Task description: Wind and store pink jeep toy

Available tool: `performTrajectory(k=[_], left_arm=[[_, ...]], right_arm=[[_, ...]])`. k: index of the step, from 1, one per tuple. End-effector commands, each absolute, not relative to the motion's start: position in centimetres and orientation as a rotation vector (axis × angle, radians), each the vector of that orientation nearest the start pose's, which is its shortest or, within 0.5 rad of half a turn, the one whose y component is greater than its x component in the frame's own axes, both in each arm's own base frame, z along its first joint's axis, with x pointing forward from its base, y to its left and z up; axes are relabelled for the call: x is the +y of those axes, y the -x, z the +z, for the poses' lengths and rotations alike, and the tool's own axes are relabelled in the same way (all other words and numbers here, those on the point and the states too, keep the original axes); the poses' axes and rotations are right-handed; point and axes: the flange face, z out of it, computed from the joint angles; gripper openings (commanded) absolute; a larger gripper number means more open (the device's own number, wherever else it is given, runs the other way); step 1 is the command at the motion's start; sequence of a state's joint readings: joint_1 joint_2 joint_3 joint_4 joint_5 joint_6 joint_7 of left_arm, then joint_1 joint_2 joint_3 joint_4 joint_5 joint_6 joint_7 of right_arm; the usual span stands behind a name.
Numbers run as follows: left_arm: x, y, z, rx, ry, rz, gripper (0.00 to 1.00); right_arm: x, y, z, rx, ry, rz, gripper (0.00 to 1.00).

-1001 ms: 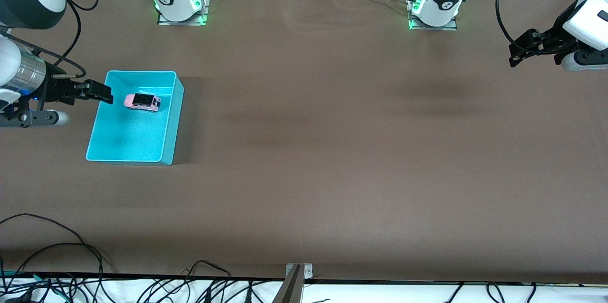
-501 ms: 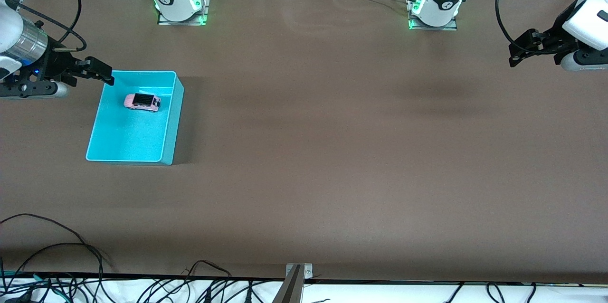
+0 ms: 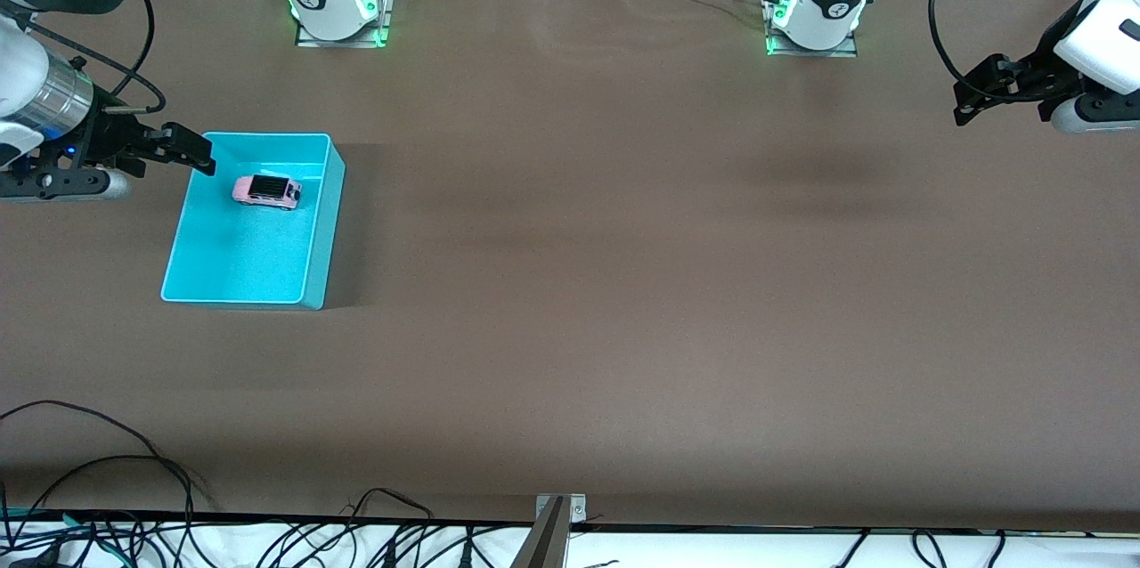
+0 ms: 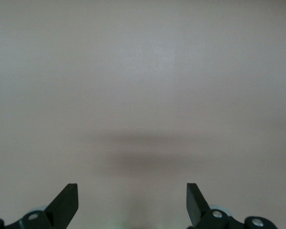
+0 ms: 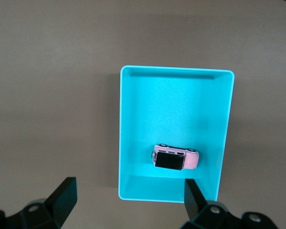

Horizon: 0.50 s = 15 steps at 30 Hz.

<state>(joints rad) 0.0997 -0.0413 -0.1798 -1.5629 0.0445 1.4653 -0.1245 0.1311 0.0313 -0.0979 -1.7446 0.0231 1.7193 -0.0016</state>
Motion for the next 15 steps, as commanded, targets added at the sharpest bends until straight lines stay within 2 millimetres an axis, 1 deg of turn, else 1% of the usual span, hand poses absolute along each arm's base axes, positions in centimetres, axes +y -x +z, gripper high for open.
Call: performTrajectory(k=[1,15], left_arm=[[-4.17,-53.04,64.84,-0.073,3.108,0.089,1.0],[-4.17,-53.04,64.84,-0.073,3.108,0.089,1.0]], right_arm=[[1.85,-57.11,54.16,-0.051,3.136,0.089,1.0],[2.06,-57.1,54.16,-0.052,3.133,0.089,1.0]])
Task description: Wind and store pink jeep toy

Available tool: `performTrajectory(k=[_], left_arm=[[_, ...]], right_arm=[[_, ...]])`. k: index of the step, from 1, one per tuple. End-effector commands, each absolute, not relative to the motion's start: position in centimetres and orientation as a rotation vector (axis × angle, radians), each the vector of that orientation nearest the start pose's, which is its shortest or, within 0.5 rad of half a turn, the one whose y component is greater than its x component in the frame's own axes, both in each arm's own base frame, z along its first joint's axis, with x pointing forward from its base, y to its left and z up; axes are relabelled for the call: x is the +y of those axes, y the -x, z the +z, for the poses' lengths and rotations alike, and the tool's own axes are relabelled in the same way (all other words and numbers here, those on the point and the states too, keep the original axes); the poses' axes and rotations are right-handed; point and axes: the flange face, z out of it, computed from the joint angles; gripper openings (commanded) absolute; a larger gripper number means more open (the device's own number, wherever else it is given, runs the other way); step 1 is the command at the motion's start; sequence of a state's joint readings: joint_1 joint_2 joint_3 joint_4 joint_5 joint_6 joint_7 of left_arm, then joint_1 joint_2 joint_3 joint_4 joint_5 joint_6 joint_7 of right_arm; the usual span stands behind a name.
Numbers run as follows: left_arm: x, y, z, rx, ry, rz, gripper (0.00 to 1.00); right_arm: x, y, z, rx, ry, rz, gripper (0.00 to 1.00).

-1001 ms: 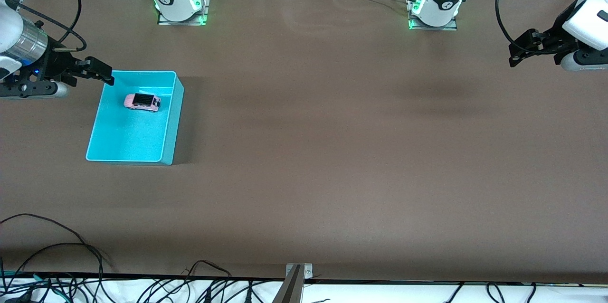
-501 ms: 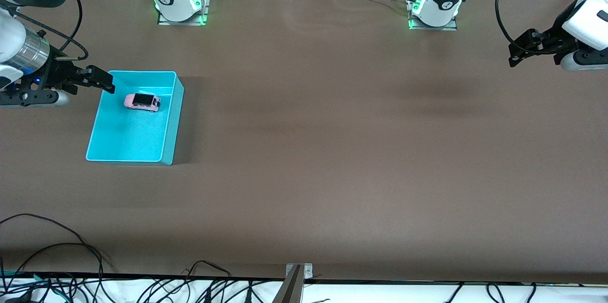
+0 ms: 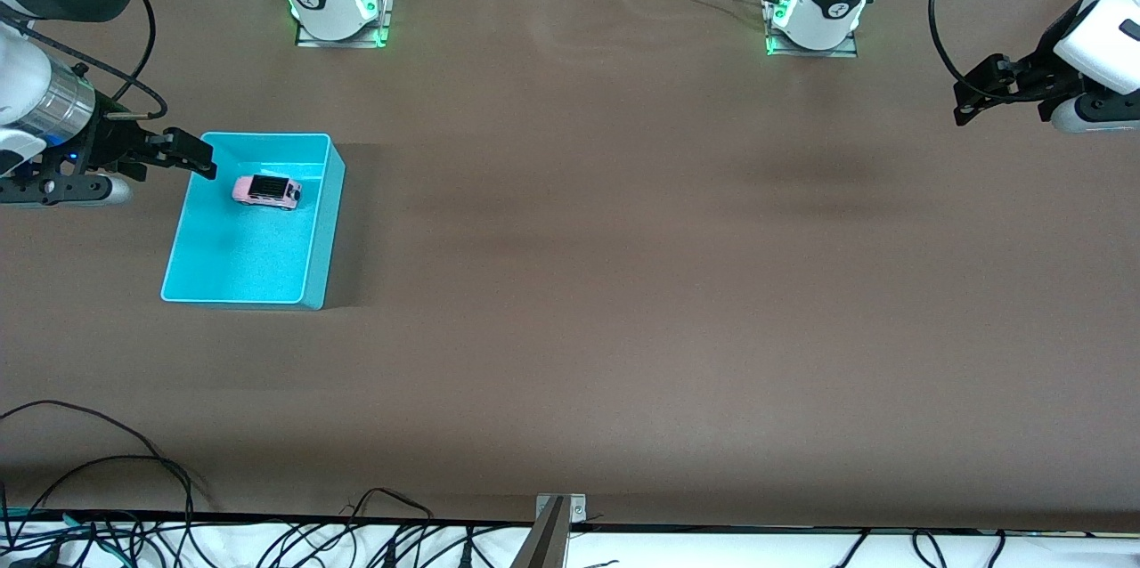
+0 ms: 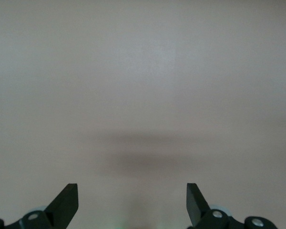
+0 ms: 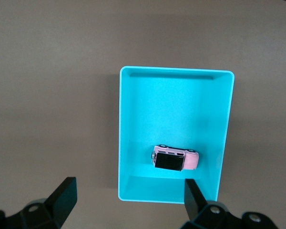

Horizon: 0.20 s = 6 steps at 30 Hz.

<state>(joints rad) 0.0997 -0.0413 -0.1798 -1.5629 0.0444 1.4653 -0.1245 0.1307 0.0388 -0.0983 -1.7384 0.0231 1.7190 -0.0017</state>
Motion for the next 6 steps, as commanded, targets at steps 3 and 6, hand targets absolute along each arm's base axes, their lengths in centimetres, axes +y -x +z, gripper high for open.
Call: performTrajectory(k=[3,6], left_arm=[[-4.17,-53.04,64.84,-0.073,3.108,0.089,1.0],[-4.17,-53.04,64.84,-0.073,3.108,0.089,1.0]], right_arm=[[2.06,-57.1,54.16,-0.052,3.133,0.089,1.0],[2.06,-57.1,54.16,-0.05,3.133,0.089,1.0]])
